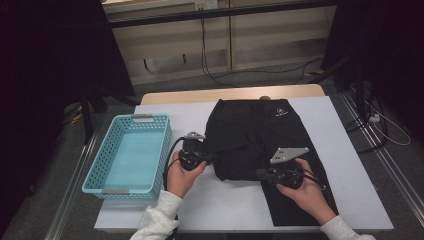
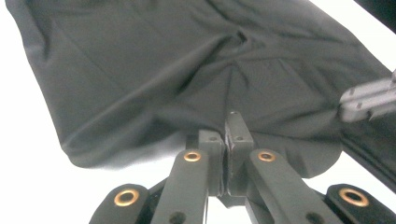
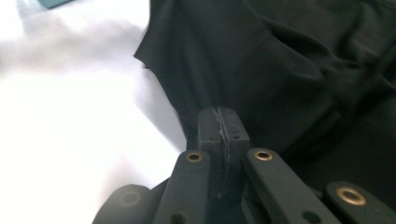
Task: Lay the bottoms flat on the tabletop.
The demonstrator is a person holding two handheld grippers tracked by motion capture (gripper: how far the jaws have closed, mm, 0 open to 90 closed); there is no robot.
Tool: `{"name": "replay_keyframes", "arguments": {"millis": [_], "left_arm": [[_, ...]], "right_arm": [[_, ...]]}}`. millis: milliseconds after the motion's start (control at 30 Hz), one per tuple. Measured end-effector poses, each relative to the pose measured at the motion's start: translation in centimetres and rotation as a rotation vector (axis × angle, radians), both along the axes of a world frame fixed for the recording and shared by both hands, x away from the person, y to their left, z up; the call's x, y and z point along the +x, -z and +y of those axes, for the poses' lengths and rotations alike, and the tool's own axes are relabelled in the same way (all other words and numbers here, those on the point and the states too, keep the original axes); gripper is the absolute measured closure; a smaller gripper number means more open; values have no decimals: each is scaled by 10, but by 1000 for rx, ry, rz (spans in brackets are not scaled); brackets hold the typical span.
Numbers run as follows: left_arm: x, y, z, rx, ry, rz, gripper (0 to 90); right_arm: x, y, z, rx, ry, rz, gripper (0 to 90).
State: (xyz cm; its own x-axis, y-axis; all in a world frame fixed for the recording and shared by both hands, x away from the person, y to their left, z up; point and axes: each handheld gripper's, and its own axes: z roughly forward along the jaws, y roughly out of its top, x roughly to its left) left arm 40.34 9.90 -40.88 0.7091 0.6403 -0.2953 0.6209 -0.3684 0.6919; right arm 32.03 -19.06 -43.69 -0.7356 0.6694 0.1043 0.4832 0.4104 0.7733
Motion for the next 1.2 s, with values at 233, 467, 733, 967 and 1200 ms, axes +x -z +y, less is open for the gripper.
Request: {"name": "replay_keyframes", "arguments": {"millis": [233,467,733,967,1200], "left_arm": [[20,13,1,9,-29,10,875],[24,36,0,73,-71,11,588],[5,27,8,118,-53,-4,338],[-13,34,4,165,-40,-18,344],[-25,38,-13,234,-27,-29,545]], "right_arm": [[3,0,18,-37,-2,-44,892],[15,15,0,-75,114,-29,783],[9,7,-4,-54,99,-52,672],[8,8,-11,-26,117,-37,526],[4,6,-14,-6,107,-52,442]]}}
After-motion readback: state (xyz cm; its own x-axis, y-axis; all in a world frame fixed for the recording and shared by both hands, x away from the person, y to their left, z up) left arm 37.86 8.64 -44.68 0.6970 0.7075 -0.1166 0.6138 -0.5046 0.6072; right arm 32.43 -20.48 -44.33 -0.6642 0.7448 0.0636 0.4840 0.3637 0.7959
